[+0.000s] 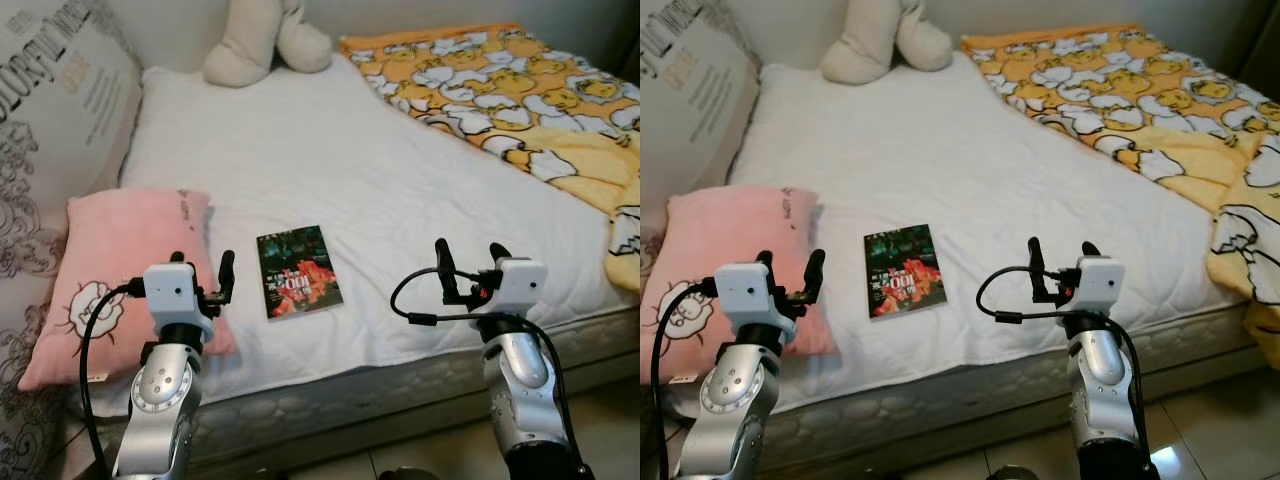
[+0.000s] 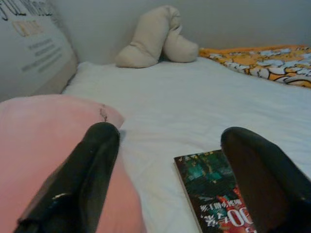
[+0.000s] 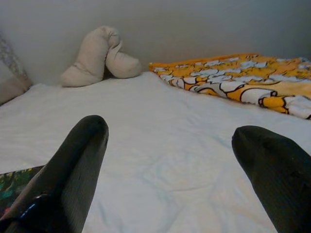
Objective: Clean up the room
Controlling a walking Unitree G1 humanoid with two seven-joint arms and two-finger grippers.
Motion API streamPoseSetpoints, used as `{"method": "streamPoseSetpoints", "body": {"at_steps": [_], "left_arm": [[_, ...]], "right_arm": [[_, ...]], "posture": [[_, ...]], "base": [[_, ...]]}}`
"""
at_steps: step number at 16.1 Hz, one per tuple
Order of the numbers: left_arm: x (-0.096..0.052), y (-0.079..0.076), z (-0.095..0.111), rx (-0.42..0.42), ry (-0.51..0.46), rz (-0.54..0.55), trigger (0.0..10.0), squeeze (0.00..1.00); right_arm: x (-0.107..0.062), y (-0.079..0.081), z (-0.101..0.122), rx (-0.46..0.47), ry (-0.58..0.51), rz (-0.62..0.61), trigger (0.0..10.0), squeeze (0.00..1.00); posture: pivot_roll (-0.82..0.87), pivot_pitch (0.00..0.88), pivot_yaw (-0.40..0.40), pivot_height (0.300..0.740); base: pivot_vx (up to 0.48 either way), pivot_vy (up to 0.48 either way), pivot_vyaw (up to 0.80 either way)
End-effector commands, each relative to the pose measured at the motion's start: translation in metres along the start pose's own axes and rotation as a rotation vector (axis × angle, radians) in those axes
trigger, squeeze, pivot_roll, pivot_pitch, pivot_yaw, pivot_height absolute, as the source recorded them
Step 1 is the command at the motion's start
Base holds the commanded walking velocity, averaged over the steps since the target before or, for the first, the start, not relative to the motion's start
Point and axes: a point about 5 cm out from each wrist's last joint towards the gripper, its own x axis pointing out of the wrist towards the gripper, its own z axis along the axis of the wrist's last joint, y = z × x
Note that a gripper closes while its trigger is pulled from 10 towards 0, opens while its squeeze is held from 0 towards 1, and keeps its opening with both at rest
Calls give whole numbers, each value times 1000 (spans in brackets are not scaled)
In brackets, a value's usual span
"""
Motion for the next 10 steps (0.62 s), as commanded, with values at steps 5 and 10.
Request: {"method": "streamPoseSetpoints", "body": {"at_steps": [5,10], "left_arm": [[2,10,-10,-6,35,91,10000,1000],[4,10,-8,22,9,77,10000,1000]], "right_arm": [[10,16,-3,-14,71,162,10000,1000],[7,16,-6,16,80,173,10000,1000]], "posture": [[-102,0,77,740],[-94,0,73,740]], "base": [[0,0,0],[0,0,0]]}}
